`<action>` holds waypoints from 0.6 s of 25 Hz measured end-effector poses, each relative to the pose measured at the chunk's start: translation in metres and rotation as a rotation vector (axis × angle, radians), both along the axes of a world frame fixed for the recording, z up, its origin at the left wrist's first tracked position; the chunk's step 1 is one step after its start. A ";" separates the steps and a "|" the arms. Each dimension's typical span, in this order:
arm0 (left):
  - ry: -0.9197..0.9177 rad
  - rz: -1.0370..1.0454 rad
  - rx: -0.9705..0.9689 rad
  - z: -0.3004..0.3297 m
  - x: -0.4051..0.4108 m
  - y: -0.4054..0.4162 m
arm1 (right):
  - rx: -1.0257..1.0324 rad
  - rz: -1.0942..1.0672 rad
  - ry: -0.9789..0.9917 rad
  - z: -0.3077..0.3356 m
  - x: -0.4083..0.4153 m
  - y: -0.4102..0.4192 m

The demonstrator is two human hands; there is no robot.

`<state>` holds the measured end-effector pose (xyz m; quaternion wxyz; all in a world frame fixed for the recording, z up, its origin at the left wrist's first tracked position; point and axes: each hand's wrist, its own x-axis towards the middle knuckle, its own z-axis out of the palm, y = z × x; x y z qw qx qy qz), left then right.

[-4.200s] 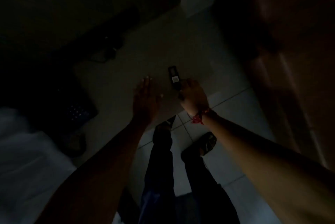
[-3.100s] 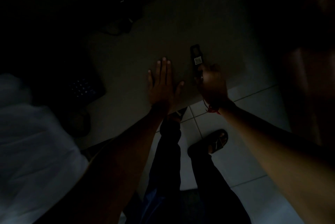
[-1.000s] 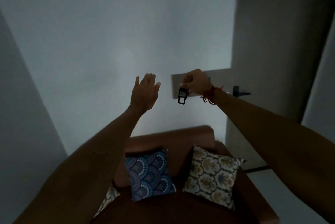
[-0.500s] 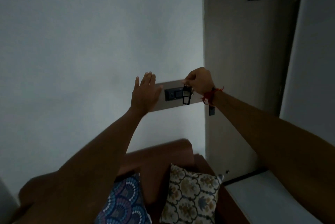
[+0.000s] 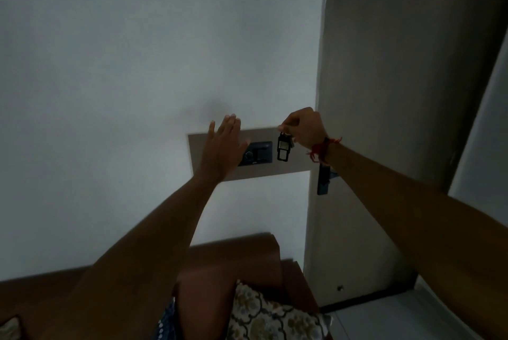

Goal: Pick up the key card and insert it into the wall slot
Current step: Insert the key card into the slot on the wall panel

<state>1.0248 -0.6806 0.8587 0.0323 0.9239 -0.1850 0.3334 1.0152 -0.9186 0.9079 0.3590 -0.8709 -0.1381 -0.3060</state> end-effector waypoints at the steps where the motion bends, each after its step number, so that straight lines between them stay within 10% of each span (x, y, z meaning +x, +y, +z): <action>1: 0.004 0.010 -0.007 -0.003 0.010 -0.002 | -0.002 0.017 0.005 -0.002 0.015 -0.001; 15: 0.109 0.223 -0.065 -0.042 0.114 0.004 | -0.097 0.289 0.032 -0.026 0.205 0.006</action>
